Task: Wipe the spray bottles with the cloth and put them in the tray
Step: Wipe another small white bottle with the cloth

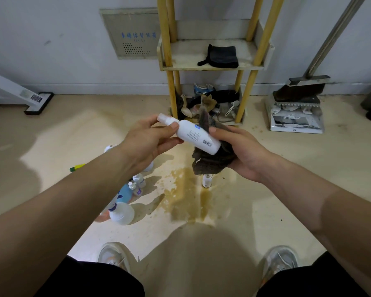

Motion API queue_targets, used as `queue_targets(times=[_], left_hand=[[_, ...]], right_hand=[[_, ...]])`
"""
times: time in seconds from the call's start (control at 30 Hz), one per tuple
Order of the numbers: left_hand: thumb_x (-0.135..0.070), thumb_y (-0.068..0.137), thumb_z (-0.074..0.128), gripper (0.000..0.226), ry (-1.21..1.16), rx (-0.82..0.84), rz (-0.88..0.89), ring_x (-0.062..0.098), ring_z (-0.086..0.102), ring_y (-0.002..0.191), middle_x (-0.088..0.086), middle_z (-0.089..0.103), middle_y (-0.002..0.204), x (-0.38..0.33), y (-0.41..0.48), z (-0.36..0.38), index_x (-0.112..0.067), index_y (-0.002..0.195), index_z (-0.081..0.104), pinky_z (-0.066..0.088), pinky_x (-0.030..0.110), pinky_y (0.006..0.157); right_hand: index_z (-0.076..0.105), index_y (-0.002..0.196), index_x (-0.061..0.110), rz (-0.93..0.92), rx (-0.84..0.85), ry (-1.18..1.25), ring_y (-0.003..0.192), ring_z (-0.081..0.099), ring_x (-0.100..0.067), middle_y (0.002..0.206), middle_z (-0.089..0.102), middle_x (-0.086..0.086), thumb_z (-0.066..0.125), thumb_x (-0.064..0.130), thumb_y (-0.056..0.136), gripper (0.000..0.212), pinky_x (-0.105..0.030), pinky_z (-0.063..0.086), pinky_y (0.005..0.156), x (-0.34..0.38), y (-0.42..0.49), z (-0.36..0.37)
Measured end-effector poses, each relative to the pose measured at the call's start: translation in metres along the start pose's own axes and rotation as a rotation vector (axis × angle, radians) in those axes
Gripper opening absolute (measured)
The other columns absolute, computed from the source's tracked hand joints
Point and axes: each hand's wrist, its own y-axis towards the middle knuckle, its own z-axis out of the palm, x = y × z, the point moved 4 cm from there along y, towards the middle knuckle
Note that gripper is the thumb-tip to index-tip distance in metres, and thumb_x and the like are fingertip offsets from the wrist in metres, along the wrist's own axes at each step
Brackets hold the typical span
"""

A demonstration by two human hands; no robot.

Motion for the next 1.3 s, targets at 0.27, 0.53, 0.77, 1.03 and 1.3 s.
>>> queue_targets(times=[0.27, 0.53, 0.77, 1.03, 1.3], left_hand=[[-0.009, 0.085, 0.077, 0.027, 0.592, 0.031, 0.342, 0.017, 0.073, 0.09, 0.004, 0.07, 0.108, -0.011, -0.003, -0.001, -0.01, 0.11, 0.067, 0.061, 0.026, 0.08], [-0.027, 0.089, 0.075, 0.013, 1.106, 0.046, 0.504, 0.012, 0.067, 0.074, -0.002, 0.072, 0.088, -0.006, 0.0, 0.004, -0.024, 0.1, 0.07, 0.056, 0.033, 0.073], [-0.037, 0.105, 0.046, 0.042, 0.995, 0.022, 0.23, 0.012, 0.056, 0.055, 0.001, 0.065, 0.068, 0.009, 0.0, 0.011, -0.007, 0.088, 0.07, 0.051, 0.023, 0.059], [-0.043, 0.103, 0.049, 0.051, 0.851, -0.099, 0.118, 0.014, 0.053, 0.05, 0.001, 0.064, 0.058, 0.022, 0.003, 0.008, -0.006, 0.076, 0.07, 0.049, 0.026, 0.056], [-0.028, 0.089, 0.075, 0.022, 1.01, 0.109, 0.399, 0.018, 0.069, 0.079, 0.0, 0.068, 0.1, 0.009, 0.004, 0.01, -0.025, 0.108, 0.065, 0.06, 0.042, 0.077]], right_hand=[[0.062, 0.125, 0.014, 0.015, -0.091, 0.091, 0.105, 0.069, -0.043, 0.116, 0.071, -0.02, 0.049, 0.038, 0.104, 0.034, -0.066, 0.052, 0.091, -0.001, 0.006, -0.003], [0.068, 0.113, 0.021, -0.261, -0.221, -0.098, 0.103, 0.067, -0.036, 0.121, 0.066, -0.013, 0.061, 0.02, 0.1, 0.015, -0.052, 0.061, 0.074, 0.003, 0.002, -0.009], [0.069, 0.11, 0.03, -0.369, -0.273, -0.215, 0.105, 0.067, -0.027, 0.117, 0.065, 0.001, 0.058, 0.023, 0.101, 0.015, -0.056, 0.06, 0.082, 0.014, -0.003, -0.006], [0.066, 0.119, 0.024, -0.134, -0.223, -0.186, 0.101, 0.07, -0.034, 0.117, 0.066, -0.007, 0.055, 0.027, 0.103, 0.02, -0.058, 0.061, 0.075, 0.011, 0.001, -0.009], [0.066, 0.113, 0.021, -0.123, -0.222, -0.047, 0.094, 0.07, -0.036, 0.123, 0.064, -0.014, 0.061, 0.01, 0.099, 0.018, -0.045, 0.06, 0.064, 0.003, 0.003, -0.014]])
